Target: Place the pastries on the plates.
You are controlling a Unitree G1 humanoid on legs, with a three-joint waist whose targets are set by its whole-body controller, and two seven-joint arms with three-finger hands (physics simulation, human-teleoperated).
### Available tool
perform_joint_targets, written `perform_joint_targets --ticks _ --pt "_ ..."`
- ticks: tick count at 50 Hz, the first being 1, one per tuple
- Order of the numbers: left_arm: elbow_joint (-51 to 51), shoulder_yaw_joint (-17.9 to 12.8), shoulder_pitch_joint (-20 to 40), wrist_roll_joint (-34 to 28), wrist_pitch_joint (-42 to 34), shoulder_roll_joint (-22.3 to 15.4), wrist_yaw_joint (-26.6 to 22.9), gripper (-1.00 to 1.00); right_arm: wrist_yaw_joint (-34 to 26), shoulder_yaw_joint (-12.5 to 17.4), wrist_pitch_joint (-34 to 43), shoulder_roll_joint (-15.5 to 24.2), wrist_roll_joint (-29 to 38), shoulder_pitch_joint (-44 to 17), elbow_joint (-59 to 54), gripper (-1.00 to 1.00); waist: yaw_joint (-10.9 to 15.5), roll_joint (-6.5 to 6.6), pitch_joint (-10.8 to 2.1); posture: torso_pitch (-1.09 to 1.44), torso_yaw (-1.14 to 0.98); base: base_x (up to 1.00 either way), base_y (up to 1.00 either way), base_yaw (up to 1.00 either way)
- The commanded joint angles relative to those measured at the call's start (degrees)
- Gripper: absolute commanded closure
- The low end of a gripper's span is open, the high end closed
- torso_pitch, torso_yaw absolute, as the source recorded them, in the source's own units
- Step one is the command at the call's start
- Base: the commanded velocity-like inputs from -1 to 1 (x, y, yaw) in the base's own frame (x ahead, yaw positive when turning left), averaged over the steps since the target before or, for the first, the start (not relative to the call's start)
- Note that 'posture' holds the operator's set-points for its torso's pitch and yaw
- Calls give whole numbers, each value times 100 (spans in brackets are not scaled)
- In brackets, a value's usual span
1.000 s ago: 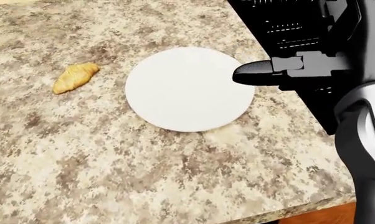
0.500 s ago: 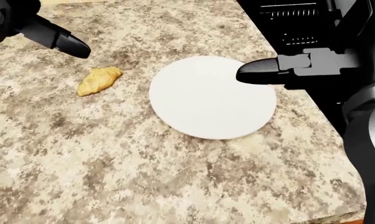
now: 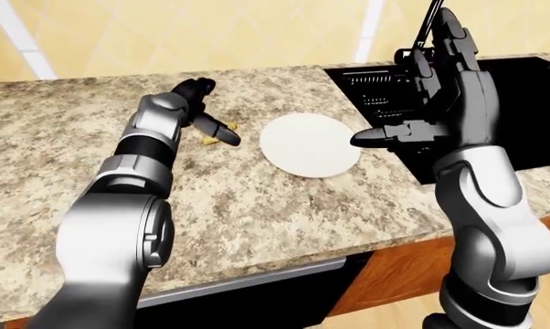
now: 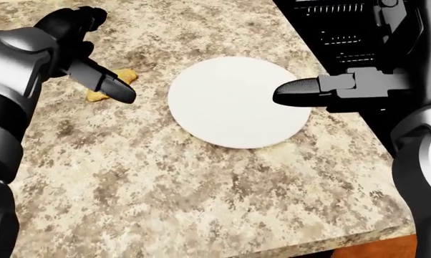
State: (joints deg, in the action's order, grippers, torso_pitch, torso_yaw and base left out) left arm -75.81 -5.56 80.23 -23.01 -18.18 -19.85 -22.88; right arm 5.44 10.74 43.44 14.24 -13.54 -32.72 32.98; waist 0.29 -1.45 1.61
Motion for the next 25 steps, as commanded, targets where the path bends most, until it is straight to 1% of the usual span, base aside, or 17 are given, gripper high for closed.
perform_joint_targets --ticks 1,10,11,14,15,16,21,25 --pt "209 -39 205 5 157 -87 167 -100 -1 62 -151 50 10 -154 164 -100 5 0 -165 0 0 0 0 0" --pt "179 -29 56 -56 192 -98 254 -100 -3 101 -88 85 -8 -179 196 -100 6 3 -187 0 0 0 0 0" --pt "178 -21 52 -74 194 -101 272 -93 0 89 -95 80 -7 -177 196 -100 6 2 -189 0 0 0 0 0" --pt "171 -17 48 -112 239 -98 330 -89 -5 87 -106 81 -2 -167 192 -100 5 -1 -193 0 0 0 0 0" --pt "156 57 20 -222 274 -111 422 -83 -2 86 -109 73 -4 -167 186 -100 5 -2 -195 0 0 0 0 0" --pt "150 7 9 -183 283 -87 400 -79 -8 76 -129 75 6 -157 175 -100 5 -2 -196 0 0 0 0 0" --pt "122 -73 48 -157 326 -69 603 -58 -10 82 -152 67 14 -132 183 -100 4 2 -210 0 0 0 0 0" --pt "87 -38 42 -211 409 19 793 -55 -10 91 -159 54 3 -130 186 -100 4 4 -212 0 0 0 0 0"
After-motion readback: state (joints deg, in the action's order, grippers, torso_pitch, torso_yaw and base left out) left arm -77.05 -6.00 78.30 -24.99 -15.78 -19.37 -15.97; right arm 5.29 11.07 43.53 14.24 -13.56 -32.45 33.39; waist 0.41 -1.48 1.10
